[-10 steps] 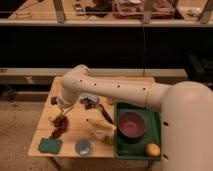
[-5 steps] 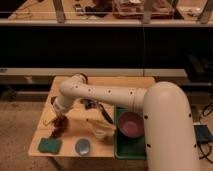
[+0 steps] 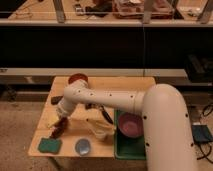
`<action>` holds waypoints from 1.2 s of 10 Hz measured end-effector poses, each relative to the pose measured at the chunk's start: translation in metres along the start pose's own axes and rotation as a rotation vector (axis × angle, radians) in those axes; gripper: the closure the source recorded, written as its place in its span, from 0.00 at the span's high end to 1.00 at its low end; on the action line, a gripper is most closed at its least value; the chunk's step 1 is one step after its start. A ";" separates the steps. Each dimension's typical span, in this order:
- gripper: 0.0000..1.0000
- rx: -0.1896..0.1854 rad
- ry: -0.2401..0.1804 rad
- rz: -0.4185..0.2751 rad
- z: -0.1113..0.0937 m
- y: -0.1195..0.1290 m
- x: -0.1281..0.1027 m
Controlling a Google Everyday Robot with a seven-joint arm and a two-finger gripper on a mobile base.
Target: Place grapes in metal cup
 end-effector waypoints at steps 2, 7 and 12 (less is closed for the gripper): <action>0.80 0.017 0.007 -0.003 0.009 0.001 -0.005; 0.49 0.017 0.011 -0.060 0.030 -0.008 0.005; 0.01 -0.136 -0.118 -0.097 0.034 -0.014 0.004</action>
